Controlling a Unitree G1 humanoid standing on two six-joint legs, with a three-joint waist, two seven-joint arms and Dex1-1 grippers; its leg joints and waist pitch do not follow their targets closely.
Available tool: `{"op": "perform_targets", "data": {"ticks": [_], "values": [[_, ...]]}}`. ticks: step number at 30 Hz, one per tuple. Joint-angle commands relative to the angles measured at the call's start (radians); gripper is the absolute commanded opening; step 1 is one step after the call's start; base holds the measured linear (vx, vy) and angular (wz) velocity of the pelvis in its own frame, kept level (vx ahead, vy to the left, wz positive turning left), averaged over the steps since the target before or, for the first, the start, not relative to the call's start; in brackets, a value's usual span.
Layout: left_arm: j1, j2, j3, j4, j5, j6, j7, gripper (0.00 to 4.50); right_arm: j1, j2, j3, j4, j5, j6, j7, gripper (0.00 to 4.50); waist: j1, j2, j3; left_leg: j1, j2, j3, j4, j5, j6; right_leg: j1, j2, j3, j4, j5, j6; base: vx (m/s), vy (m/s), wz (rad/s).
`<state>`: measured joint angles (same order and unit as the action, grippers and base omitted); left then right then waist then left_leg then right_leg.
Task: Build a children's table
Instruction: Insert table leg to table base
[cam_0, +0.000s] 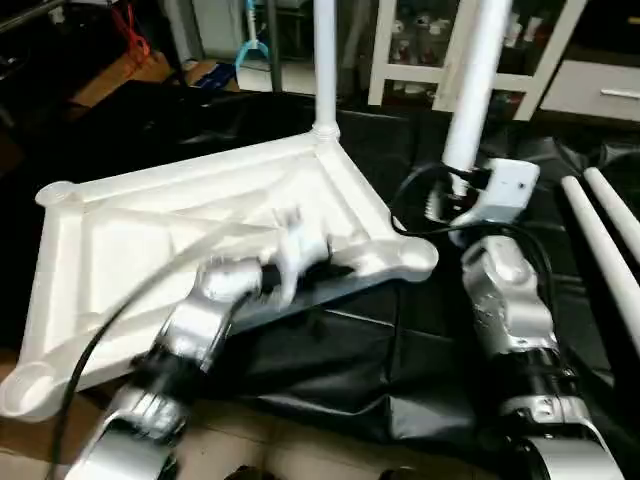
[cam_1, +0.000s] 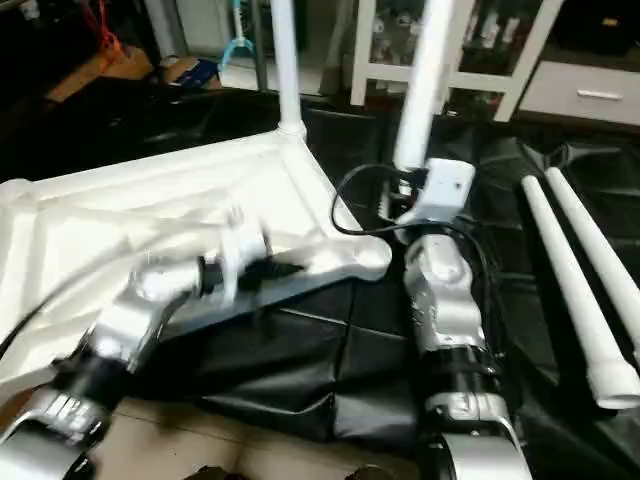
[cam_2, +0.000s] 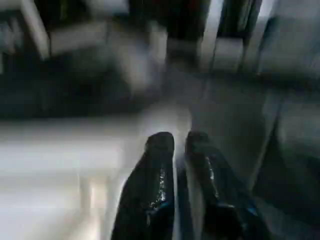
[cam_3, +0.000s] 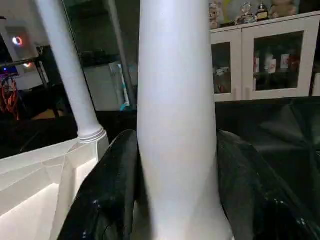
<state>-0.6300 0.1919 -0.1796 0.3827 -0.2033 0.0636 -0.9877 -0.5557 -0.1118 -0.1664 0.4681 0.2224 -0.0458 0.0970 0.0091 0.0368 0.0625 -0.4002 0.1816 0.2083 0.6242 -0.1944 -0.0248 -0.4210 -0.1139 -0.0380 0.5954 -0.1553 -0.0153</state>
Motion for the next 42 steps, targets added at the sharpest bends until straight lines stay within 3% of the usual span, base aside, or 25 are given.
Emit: {"op": "perform_targets", "data": {"ticks": [1, 3, 4, 5, 6, 9, 12, 14, 15, 17, 18, 20, 23, 24, 26, 27, 28, 29, 31, 32, 36, 42], "values": [[-0.015, 0.008, 0.02, -0.008, -0.056, 0.035, -0.06, 0.97, -0.015, -0.027, -0.008, -0.041, -0.003, 0.009, 0.016, 1.86, -0.002, -0.012, -0.086, 0.032, 0.029, -0.012, -0.08, -0.133, 0.066, 0.05, -0.016, 0.017, -0.045, -0.127, -0.223, 0.0, 0.0, 0.0], [-0.033, 0.002, 0.053, -0.014, -0.106, 0.08, -0.077, 1.09, -0.025, -0.045, -0.001, -0.043, -0.003, 0.019, 0.036, 1.86, -0.007, -0.017, -0.086, 0.03, 0.028, -0.011, -0.078, -0.124, 0.074, 0.052, -0.016, 0.018, -0.046, -0.13, -0.219, 0.0, 0.0, 0.0], [-0.038, -0.001, 0.065, -0.016, -0.122, 0.098, -0.079, 1.09, -0.027, -0.048, 0.0, -0.044, -0.001, 0.02, 0.043, 1.86, -0.008, -0.013, -0.087, 0.027, 0.028, -0.012, -0.076, -0.111, 0.08, 0.055, -0.017, 0.018, -0.046, -0.124, -0.219, 0.0, 0.0, 0.0], [-0.065, -0.013, 0.119, -0.014, -0.164, 0.148, -0.028, 1.26, -0.021, -0.07, 0.018, -0.076, -0.001, 0.04, 0.088, 1.86, -0.01, -0.007, -0.087, 0.028, 0.027, -0.011, -0.075, -0.108, 0.081, 0.055, -0.015, 0.018, -0.044, -0.117, -0.222, 0.0, 0.0, 0.0], [-0.08, -0.019, 0.14, -0.01, -0.174, 0.165, 0.002, 1.39, -0.017, -0.08, 0.025, -0.093, 0.003, 0.053, 0.109, 1.86, -0.01, -0.011, -0.088, 0.028, 0.027, -0.011, -0.073, -0.099, 0.088, 0.057, -0.014, 0.017, -0.044, -0.099, -0.228, 0.0, 0.0, 0.0], [-0.159, -0.054, 0.22, 0.02, -0.216, 0.222, 0.142, 1.49, -0.011, -0.116, 0.048, -0.148, 0.022, 0.101, 0.187, 1.86, -0.007, -0.009, -0.089, 0.032, 0.029, -0.013, -0.07, -0.093, 0.102, 0.057, -0.013, 0.016, -0.044, -0.076, -0.239, 0.0, 0.0, 0.0], [-0.275, -0.127, 0.352, 0.052, -0.38, 0.313, 0.314, 1.87, -0.005, -0.168, 0.092, -0.223, 0.031, 0.151, 0.283, 1.86, -0.003, -0.011, -0.09, 0.031, 0.029, -0.012, -0.067, -0.096, 0.103, 0.06, -0.013, 0.014, -0.04, -0.066, -0.259, 0.0, 0.0, 0.0], [-0.309, -0.156, 0.397, 0.053, -0.475, 0.358, 0.344, 1.91, 0.001, -0.19, 0.122, -0.256, 0.028, 0.172, 0.322, 1.86, 0.001, -0.008, -0.089, 0.027, 0.027, -0.013, -0.065, -0.082, 0.112, 0.061, -0.012, 0.013, -0.039, -0.054, -0.268, 0.0, 0.0, 0.0], [-0.33, -0.176, 0.428, 0.054, -0.532, 0.381, 0.359, 2.18, 0.008, -0.207, 0.146, -0.278, 0.016, 0.186, 0.347, 1.86, 0.004, 0.001, -0.09, 0.029, 0.026, -0.014, -0.064, -0.082, 0.111, 0.061, -0.013, 0.012, -0.037, -0.05, -0.271, 0.0, 0.0, 0.0], [-0.355, -0.2, 0.469, 0.041, -0.602, 0.439, 0.366, 2.32, 0.027, -0.221, 0.174, -0.322, 0.007, 0.228, 0.373, 1.86, 0.002, -0.005, -0.089, 0.025, 0.024, -0.012, -0.063, -0.088, 0.119, 0.063, -0.011, 0.011, -0.042, -0.053, -0.271, 0.0, 0.0, 0.0], [-0.362, -0.202, 0.476, 0.041, -0.612, 0.46, 0.37, 2.35, 0.034, -0.222, 0.18, -0.336, 0.003, 0.234, 0.374, 1.86, 0.005, -0.002, -0.089, 0.026, 0.026, -0.014, -0.065, -0.093, 0.12, 0.062, -0.012, 0.011, -0.046, -0.068, -0.268, 0.0, 0.0, 0.0], [-0.368, -0.203, 0.483, 0.037, -0.605, 0.494, 0.382, 2.61, 0.049, -0.22, 0.191, -0.366, 0.002, 0.248, 0.377, 1.86, 0.004, 0.011, -0.089, 0.027, 0.025, -0.017, -0.066, -0.111, 0.107, 0.062, -0.011, 0.008, -0.047, -0.096, -0.256, 0.0, 0.0, 0.0], [-0.354, -0.199, 0.487, 0.021, -0.616, 0.537, 0.391, 2.76, 0.079, -0.211, 0.204, -0.398, 0.002, 0.257, 0.377, 1.86, 0.002, 0.007, -0.089, 0.028, 0.026, -0.018, -0.068, -0.122, 0.099, 0.063, -0.01, 0.008, -0.051, -0.101, -0.25, 0.0, 0.0, 0.0], [-0.351, -0.199, 0.487, 0.022, -0.61, 0.535, 0.409, 2.88, 0.089, -0.21, 0.209, -0.405, 0.001, 0.256, 0.379, 1.86, 0.001, 0.011, -0.088, 0.026, 0.025, -0.019, -0.069, -0.13, 0.096, 0.063, -0.011, 0.008, -0.053, -0.112, -0.248, 0.0, 0.0, 0.0], [-0.337, -0.195, 0.476, 0.026, -0.594, 0.526, 0.42, 3.14, 0.105, -0.207, 0.212, -0.411, 0.003, 0.251, 0.38, 1.86, 0.0, 0.011, -0.087, 0.026, 0.025, -0.019, -0.069, -0.139, 0.093, 0.063, -0.011, 0.007, -0.056, -0.125, -0.24, 0.0, 0.0, 0.0], [-0.304, -0.183, 0.448, 0.055, -0.543, 0.492, 0.425, 3.19, 0.147, -0.195, 0.217, -0.438, -0.001, 0.243, 0.362, 1.86, 0.0, 0.02, -0.087, 0.027, 0.026, -0.021, -0.071, -0.133, 0.095, 0.062, -0.011, 0.007, -0.06, -0.119, -0.232, 0.0, 0.0, 0.0], [-0.304, -0.183, 0.448, 0.055, -0.543, 0.492, 0.425, 3.23, 0.147, -0.195, 0.217, -0.438, -0.001, 0.243, 0.362, 1.86, -0.002, 0.017, -0.087, 0.026, 0.025, -0.022, -0.071, -0.13, 0.099, 0.064, -0.011, 0.006, -0.058, -0.11, -0.231, 0.0, 0.0, 0.0], [-0.292, -0.174, 0.432, 0.048, -0.533, 0.488, 0.418, 3.47, 0.156, -0.194, 0.212, -0.455, 0.003, 0.257, 0.353, 1.86, -0.003, 0.021, -0.09, 0.027, 0.025, -0.021, -0.07, -0.13, 0.098, 0.064, -0.01, 0.006, -0.058, -0.108, -0.23, 0.0, 0.0, 0.0], [-0.283, -0.161, 0.418, 0.046, -0.501, 0.466, 0.423, 3.58, 0.16, -0.193, 0.204, -0.466, -0.005, 0.264, 0.34, 1.86, -0.003, 0.021, -0.091, 0.024, 0.024, -0.022, -0.069, -0.12, 0.102, 0.066, -0.011, 0.006, -0.056, -0.107, -0.232, 0.0, 0.0, 0.0], [-0.279, -0.153, 0.421, 0.044, -0.492, 0.468, 0.421, 3.64, 0.166, -0.193, 0.201, -0.473, -0.007, 0.275, 0.333, 1.86, -0.004, 0.026, -0.09, 0.024, 0.023, -0.022, -0.069, -0.122, 0.102, 0.064, -0.011, 0.006, -0.057, -0.119, -0.227, 0.0, 0.0, 0.0], [-0.259, -0.125, 0.422, 0.039, -0.47, 0.446, 0.417, 4.06, 0.19, -0.198, 0.195, -0.49, -0.019, 0.287, 0.318, 1.86, -0.005, 0.018, -0.089, 0.026, 0.025, -0.023, -0.07, -0.122, 0.096, 0.062, -0.011, 0.006, -0.058, -0.136, -0.216, 0.0, 0.0, 0.0], [-0.241, -0.12, 0.404, 0.024, -0.459, 0.423, 0.388, 4.39, 0.208, -0.197, 0.209, -0.499, -0.005, 0.298, 0.346, 1.86, -0.003, 0.018, -0.091, 0.026, 0.025, -0.022, -0.069, -0.118, 0.101, 0.061, -0.012, 0.007, -0.056, -0.139, -0.219, 0.0, 0.0, 0.0]]}}
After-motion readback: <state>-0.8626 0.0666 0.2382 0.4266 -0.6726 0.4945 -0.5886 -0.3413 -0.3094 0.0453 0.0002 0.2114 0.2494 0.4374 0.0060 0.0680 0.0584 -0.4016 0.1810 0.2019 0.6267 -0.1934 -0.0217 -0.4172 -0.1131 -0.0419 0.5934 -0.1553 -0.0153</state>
